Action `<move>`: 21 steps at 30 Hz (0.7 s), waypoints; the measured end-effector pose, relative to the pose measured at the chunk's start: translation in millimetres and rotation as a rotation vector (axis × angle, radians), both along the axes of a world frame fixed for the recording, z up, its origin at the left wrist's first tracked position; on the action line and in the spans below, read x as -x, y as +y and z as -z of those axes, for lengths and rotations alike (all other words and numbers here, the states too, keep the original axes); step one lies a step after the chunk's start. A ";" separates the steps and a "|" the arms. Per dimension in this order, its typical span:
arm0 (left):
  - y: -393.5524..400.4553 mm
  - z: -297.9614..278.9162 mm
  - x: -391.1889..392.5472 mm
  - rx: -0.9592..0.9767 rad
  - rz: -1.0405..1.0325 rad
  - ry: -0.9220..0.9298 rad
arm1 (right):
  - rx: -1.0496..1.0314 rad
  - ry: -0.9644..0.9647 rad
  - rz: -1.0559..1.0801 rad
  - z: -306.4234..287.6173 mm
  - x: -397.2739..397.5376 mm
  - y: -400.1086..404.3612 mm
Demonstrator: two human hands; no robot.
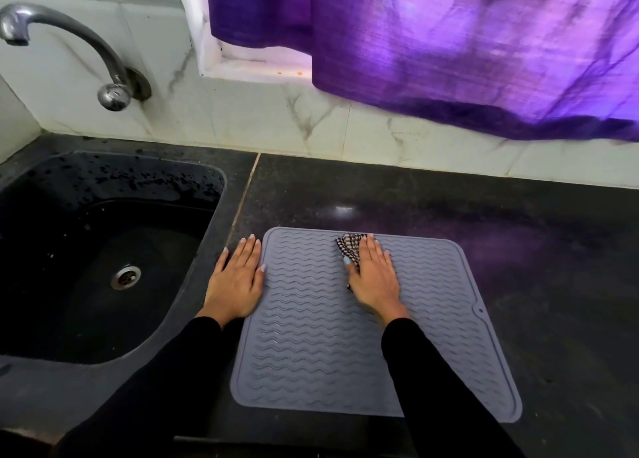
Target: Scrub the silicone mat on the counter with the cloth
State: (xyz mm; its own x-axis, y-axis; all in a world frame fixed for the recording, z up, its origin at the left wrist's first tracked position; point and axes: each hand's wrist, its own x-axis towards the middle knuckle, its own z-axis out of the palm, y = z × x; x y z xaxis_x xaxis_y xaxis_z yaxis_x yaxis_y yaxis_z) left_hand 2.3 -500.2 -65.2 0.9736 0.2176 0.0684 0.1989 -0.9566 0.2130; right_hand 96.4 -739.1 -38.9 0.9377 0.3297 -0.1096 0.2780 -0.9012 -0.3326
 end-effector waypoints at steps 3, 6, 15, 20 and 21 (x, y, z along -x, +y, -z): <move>-1.0 -1.4 0.4 0.007 0.000 0.002 | -0.121 0.082 0.011 -6.3 -3.0 -2.0; -0.8 -3.2 0.8 0.009 -0.001 0.006 | -0.710 0.376 0.270 -22.7 -13.0 -7.6; 0.7 0.1 0.5 0.009 0.001 -0.018 | -0.258 -0.027 0.305 -20.9 -0.8 -35.5; 2.0 5.8 -0.5 0.013 0.000 -0.056 | 0.083 -0.150 0.149 9.9 5.7 -30.3; 2.1 6.1 -1.0 0.014 0.003 -0.060 | 0.078 -0.125 0.135 9.4 2.9 -32.7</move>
